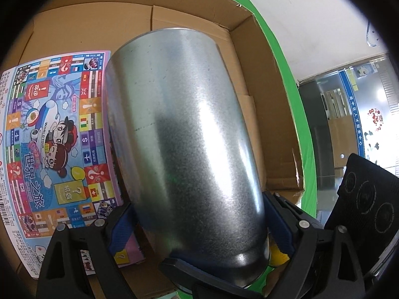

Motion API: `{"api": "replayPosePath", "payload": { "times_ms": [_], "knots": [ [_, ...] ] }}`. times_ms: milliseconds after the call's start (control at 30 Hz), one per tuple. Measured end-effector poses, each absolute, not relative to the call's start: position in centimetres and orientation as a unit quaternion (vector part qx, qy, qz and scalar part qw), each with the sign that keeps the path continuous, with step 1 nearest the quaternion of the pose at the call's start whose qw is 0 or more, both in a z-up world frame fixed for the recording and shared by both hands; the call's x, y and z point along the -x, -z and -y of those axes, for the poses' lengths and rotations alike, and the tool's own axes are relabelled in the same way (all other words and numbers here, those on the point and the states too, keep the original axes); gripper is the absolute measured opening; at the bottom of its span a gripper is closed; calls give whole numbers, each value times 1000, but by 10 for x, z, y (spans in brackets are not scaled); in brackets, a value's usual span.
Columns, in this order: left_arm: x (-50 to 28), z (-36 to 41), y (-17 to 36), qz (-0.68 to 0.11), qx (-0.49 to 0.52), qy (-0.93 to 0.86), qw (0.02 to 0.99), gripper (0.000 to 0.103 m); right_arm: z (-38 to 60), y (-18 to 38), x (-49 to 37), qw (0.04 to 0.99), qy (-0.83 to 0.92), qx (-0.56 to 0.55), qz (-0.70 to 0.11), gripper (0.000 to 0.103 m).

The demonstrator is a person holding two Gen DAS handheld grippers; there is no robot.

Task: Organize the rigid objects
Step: 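Lay the silver cylinder beside the board-game box and open both grippers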

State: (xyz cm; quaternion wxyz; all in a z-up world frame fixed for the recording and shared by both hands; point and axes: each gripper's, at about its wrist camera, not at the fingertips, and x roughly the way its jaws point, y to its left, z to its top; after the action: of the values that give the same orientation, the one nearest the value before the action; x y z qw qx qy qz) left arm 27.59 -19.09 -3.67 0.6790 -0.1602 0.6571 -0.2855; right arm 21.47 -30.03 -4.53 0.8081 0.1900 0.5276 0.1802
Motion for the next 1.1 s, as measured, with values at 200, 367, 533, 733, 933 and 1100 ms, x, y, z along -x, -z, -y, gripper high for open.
{"api": "replayPosePath", "payload": {
  "times_ms": [200, 367, 533, 733, 933, 1100],
  "knots": [
    [-278, 182, 34, -643, 131, 276, 703, 94, 296, 24, -211, 810, -180, -164, -533, 87],
    [-271, 174, 17, -606, 116, 250, 746, 95, 304, 21, -210, 807, -190, -165, -534, 84],
    [-265, 148, 10, -590, 140, 229, 761, 95, 293, 24, -208, 803, -181, -144, -549, 84],
    [-232, 119, -15, -529, 115, 208, 814, 95, 292, 17, -203, 807, -189, -143, -540, 86],
    [-156, 100, -73, -370, 32, 142, 917, 95, 306, -36, -148, 874, -148, -93, -453, 102],
    [-102, 94, -84, -334, -9, 91, 938, 99, 307, -63, -85, 915, -121, -50, -381, 102]
  ]
}}
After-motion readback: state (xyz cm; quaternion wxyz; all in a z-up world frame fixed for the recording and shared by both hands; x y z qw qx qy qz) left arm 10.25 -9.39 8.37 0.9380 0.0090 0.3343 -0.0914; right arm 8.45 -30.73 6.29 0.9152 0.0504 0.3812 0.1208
